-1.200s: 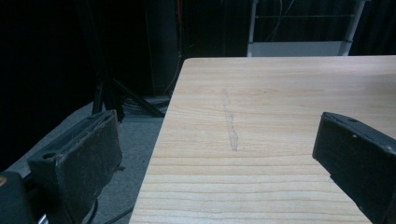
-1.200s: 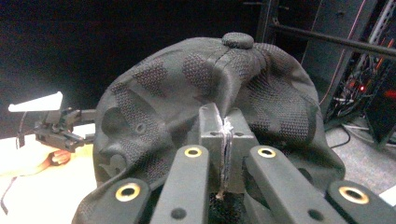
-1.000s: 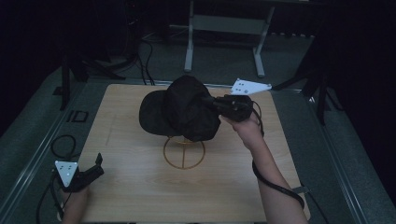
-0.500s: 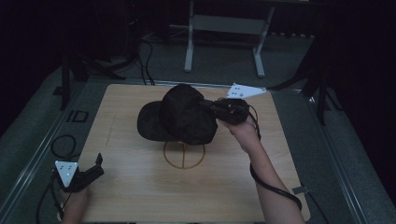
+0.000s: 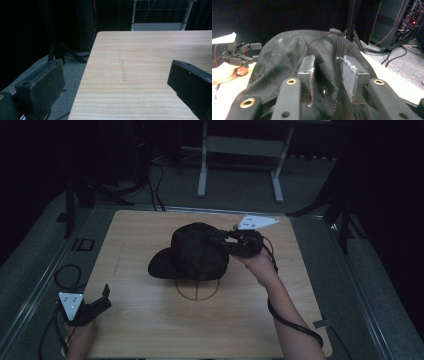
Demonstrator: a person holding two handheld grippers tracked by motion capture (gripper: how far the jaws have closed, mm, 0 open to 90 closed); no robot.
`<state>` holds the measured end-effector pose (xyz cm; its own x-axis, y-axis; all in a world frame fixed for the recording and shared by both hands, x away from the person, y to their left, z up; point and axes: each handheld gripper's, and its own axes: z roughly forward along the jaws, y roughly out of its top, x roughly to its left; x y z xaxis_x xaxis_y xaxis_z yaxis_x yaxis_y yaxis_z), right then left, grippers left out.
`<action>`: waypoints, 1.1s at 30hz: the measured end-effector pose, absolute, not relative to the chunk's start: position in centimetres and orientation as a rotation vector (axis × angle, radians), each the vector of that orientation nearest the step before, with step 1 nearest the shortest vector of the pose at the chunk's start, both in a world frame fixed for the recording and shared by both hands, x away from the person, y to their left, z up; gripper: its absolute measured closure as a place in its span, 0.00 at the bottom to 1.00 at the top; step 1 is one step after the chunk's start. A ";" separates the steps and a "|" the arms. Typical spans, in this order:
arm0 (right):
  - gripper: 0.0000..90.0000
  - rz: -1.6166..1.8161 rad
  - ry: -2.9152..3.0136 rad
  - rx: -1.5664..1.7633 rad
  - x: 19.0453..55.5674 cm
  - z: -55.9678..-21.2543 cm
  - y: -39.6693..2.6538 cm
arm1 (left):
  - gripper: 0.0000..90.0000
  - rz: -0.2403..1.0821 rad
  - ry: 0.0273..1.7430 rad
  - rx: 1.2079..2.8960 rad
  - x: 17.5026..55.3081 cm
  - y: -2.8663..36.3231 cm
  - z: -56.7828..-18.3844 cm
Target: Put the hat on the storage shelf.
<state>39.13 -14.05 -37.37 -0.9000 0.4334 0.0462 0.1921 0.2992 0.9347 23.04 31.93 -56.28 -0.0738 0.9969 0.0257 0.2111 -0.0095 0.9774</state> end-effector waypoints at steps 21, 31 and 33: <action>0.18 1.694 2.329 0.611 38.9 -36.4 -16.9 | 0.02 1.172 1.417 1.341 23.1 31.9 -56.3; 0.17 1.631 2.291 0.655 38.6 -36.8 -19.8 | 0.02 1.174 1.417 1.338 23.0 31.9 -56.3; 0.17 1.618 2.284 0.665 38.6 -37.1 -20.5 | 0.02 1.174 1.417 1.340 23.0 31.9 -56.3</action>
